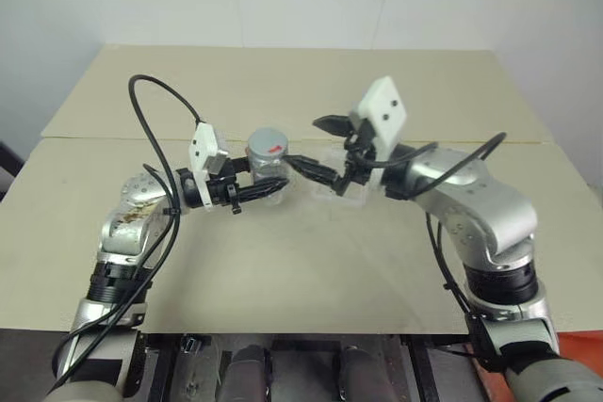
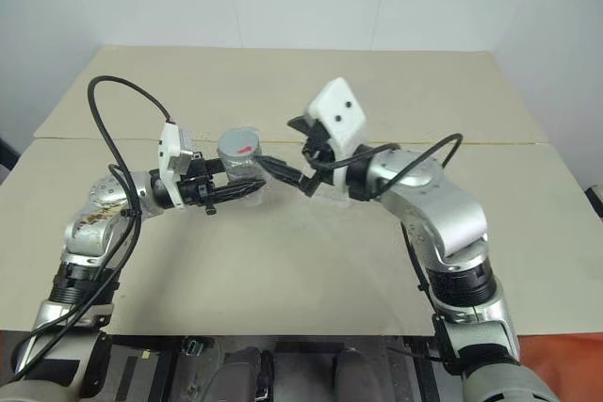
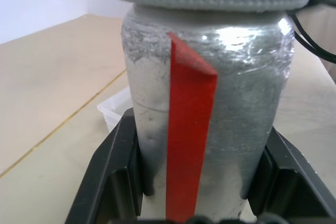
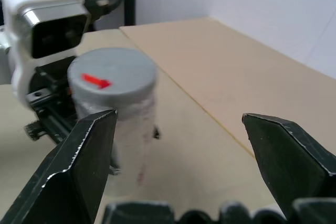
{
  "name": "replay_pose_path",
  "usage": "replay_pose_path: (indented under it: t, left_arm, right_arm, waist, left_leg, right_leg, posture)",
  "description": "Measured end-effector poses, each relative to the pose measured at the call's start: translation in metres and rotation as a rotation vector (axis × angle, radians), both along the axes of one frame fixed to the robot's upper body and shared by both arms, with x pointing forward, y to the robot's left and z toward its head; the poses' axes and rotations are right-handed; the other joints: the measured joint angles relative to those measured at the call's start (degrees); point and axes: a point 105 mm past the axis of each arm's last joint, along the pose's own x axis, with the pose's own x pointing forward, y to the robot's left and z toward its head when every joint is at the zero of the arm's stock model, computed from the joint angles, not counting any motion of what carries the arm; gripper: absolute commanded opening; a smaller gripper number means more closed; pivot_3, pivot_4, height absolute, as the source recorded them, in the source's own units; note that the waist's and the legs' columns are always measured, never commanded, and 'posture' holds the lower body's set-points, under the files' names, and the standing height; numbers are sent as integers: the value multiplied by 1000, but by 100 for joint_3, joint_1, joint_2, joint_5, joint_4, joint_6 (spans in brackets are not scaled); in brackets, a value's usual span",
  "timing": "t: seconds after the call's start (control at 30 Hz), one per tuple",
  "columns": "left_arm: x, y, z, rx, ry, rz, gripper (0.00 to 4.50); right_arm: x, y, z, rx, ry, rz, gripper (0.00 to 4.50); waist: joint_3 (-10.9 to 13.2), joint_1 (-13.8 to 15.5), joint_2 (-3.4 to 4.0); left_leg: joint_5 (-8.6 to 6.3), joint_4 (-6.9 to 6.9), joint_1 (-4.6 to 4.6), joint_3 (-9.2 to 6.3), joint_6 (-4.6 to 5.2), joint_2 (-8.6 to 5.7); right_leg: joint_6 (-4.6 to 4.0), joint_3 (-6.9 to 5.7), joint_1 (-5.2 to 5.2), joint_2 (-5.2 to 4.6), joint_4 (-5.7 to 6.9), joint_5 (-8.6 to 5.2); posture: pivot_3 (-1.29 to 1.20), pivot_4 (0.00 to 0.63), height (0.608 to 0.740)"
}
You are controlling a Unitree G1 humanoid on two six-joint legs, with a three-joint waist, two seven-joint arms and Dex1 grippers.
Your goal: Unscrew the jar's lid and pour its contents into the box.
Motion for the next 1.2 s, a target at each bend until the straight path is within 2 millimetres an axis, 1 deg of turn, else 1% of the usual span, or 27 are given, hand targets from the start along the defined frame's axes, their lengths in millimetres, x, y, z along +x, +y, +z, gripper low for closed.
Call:
replay_pose_path:
  t: [0.17, 0.4, 0.5, 0.6, 0.7, 0.77, 0.87, 0.97, 1.2]
  left_arm:
    - [-1, -2, 0, -5, 0, -10, 2072]
    - [1, -9, 2, -28, -12, -13, 2072]
    - [2, -14, 5, -24, -33, -20, 2072]
    - [1, -21, 3, -28, -26, -39, 2072]
    - [1, -21, 3, -27, -27, -37, 2072]
    - [1, -21, 3, -26, -27, -35, 2072]
    - [1, -21, 3, -26, -27, -34, 2072]
    - [1, -22, 3, -27, -27, -35, 2072]
    - [1, -22, 3, -28, -27, -36, 2072]
  right_arm:
    - [-11, 2, 0, 11, 22, 98, 4455]
    - [-20, 5, 1, 19, 26, 187, 4455]
    - [-15, 9, 9, 37, 0, 173, 4455]
    - [-7, 17, 15, 52, -25, 145, 4455]
    - [-2, 23, 11, 48, -11, 126, 4455]
    - [0, 25, 11, 48, -11, 122, 4455]
    - [-3, 30, 16, 55, -24, 142, 4455]
    - [-4, 39, 12, 45, -21, 146, 4455]
    - [2, 42, 12, 36, -35, 91, 4455]
  waist:
    - [0, -5, 0]
    - [0, -2, 0]
    - [0, -11, 0]
    - [0, -14, 0]
    - [0, -10, 0]
    - [0, -7, 0]
    - [0, -5, 0]
    - [0, -7, 0]
    - [0, -6, 0]
  left_leg:
    - [0, 0, 0, 0, 0, 1]
    - [0, 0, 0, -1, 0, 1]
    - [0, 0, 2, 0, 0, 0]
    - [0, -1, 3, -1, 0, 2]
    - [0, -1, 0, 0, 0, 1]
    - [0, 0, -1, 0, 0, 0]
    - [0, -1, 0, 0, 0, 0]
    - [0, 0, 0, 0, 0, 0]
    - [0, 0, 0, 0, 0, 0]
  right_leg:
    - [0, 0, 0, 1, 0, 0]
    - [0, 0, 0, 1, 0, 0]
    - [0, 1, 0, 1, 2, 0]
    - [0, 1, -1, 3, 2, 0]
    - [0, 1, -1, 1, 3, 0]
    - [0, 1, -1, 0, 3, 0]
    - [0, 0, -1, 0, 3, 0]
    - [0, 0, -1, 0, 3, 0]
    - [0, 0, -1, 0, 3, 0]
  posture:
    - [0, 150, 740]
    - [0, 150, 740]
    - [0, 150, 740]
    - [0, 150, 740]
    - [0, 150, 740]
    - [0, 150, 740]
    - [0, 150, 740]
    - [0, 150, 740]
    - [0, 150, 740]
